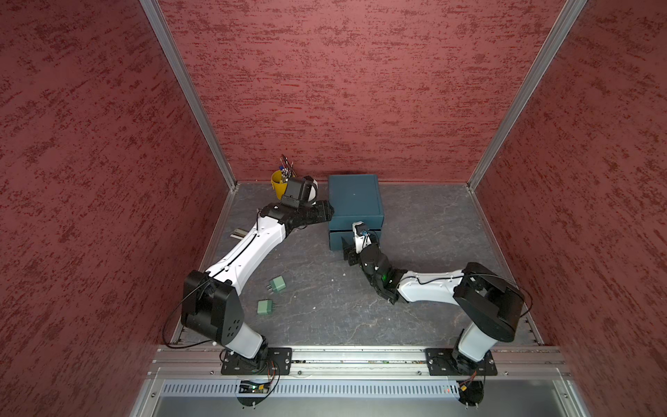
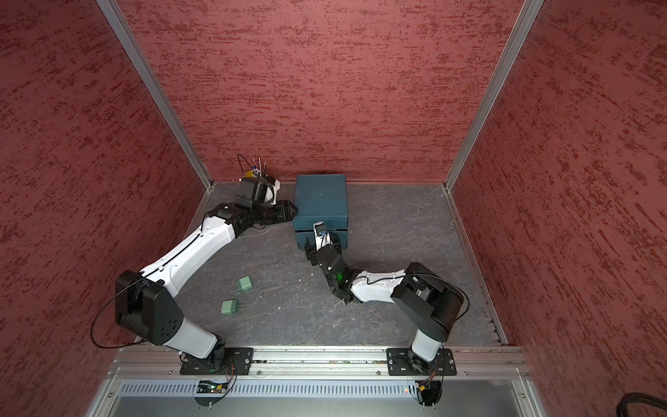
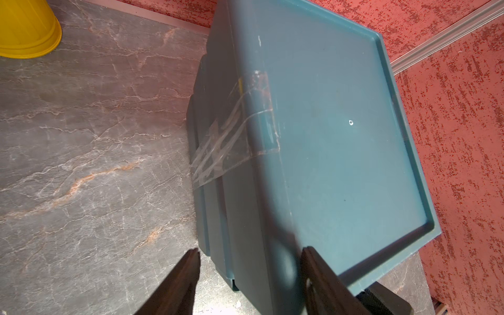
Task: Place the plugs into the drawer by color
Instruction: Close the drawer in the storage box.
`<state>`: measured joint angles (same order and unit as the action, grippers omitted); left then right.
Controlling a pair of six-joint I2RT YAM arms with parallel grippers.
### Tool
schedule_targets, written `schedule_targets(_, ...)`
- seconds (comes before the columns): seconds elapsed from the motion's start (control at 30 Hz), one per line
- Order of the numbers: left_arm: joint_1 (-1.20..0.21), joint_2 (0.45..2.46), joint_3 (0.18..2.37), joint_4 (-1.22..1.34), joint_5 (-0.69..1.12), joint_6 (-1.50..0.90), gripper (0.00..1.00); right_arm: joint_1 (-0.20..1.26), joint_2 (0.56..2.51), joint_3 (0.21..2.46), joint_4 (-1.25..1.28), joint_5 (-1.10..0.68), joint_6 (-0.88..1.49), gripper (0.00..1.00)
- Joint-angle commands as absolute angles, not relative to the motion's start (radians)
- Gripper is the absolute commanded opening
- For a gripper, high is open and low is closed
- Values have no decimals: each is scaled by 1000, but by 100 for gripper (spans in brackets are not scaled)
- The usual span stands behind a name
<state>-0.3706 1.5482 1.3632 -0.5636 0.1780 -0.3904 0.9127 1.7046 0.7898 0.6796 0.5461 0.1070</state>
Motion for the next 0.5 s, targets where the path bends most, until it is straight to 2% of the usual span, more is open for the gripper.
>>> schedule_targets(0.0,-367,1537,1331,-642,140,-365,62,904,1724,814,721,547,77,76)
schedule_targets(0.47,-367,1541,1325,-639,146,-365,61,893,1751,825,719,569,46,85)
